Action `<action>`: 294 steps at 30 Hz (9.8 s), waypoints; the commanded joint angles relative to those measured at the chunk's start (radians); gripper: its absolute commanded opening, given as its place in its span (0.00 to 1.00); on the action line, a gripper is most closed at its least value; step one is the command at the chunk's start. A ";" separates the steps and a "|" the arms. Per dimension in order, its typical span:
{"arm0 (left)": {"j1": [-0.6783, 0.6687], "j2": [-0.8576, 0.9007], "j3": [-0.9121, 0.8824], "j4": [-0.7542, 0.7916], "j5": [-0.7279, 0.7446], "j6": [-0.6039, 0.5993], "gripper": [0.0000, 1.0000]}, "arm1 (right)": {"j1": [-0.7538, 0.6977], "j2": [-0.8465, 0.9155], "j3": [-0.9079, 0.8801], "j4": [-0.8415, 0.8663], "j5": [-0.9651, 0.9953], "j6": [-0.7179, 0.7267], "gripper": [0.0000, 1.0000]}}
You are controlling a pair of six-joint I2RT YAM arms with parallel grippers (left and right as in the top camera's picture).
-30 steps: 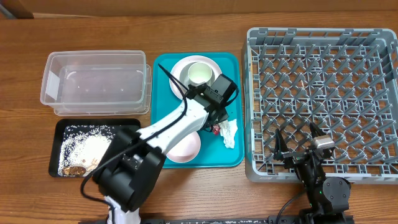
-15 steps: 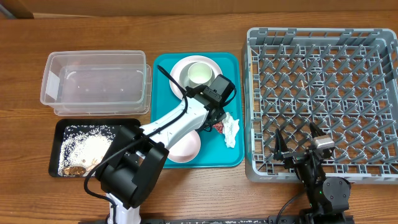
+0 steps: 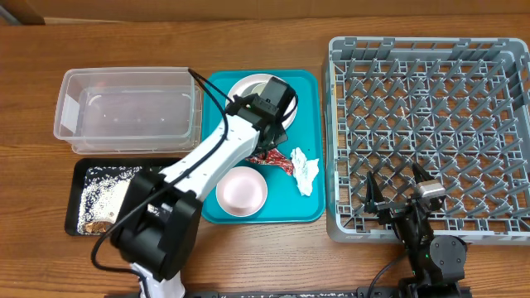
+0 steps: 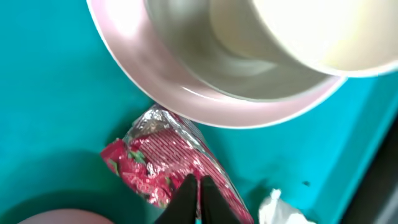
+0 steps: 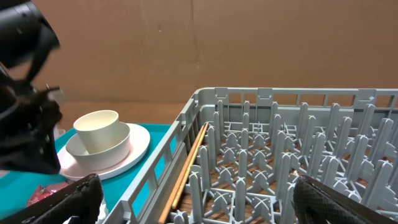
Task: Sort waste into correct bins and load items into the dishwasher
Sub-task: 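Grasp the red candy wrapper with the left gripper, then carry the red wrapper left and drop it into the clear bin, then move the left gripper back to the white tissue on the teal tray, then lower the left gripper and pinch the white tissue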
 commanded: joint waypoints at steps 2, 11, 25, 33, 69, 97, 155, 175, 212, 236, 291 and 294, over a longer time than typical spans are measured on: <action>-0.005 -0.030 0.020 -0.030 0.004 0.049 0.24 | -0.003 -0.011 -0.011 0.005 0.003 0.002 1.00; -0.024 -0.029 -0.014 -0.037 0.148 -0.227 0.51 | -0.003 -0.011 -0.011 0.005 0.003 0.002 1.00; -0.080 -0.029 -0.105 0.041 0.092 -0.553 0.51 | -0.003 -0.011 -0.011 0.005 0.003 0.002 1.00; -0.086 -0.021 -0.105 0.063 0.058 -0.566 0.52 | -0.003 -0.011 -0.011 0.005 0.003 0.002 1.00; -0.087 0.053 -0.105 0.080 0.044 -0.579 0.29 | -0.003 -0.011 -0.011 0.005 0.003 0.002 1.00; -0.052 -0.090 -0.115 0.076 0.041 -0.486 0.04 | -0.003 -0.011 -0.011 0.005 0.003 0.002 1.00; 0.473 -0.373 -0.050 -0.024 -0.163 -0.015 0.04 | -0.003 -0.011 -0.011 0.005 0.003 0.002 1.00; 0.635 -0.165 -0.049 0.063 -0.114 -0.142 0.45 | -0.003 -0.011 -0.011 0.005 0.003 0.002 1.00; 0.141 -0.334 0.021 -0.234 0.059 0.463 0.45 | -0.003 -0.011 -0.011 0.005 0.003 0.002 1.00; 0.136 0.031 0.021 -0.156 0.068 0.714 0.55 | -0.003 -0.011 -0.011 0.005 0.003 0.002 1.00; 0.137 0.069 -0.067 -0.044 0.058 0.808 0.52 | -0.003 -0.011 -0.011 0.005 0.003 0.002 1.00; 0.137 0.069 -0.067 -0.046 0.058 0.808 0.49 | -0.003 -0.011 -0.011 0.005 0.003 0.002 1.00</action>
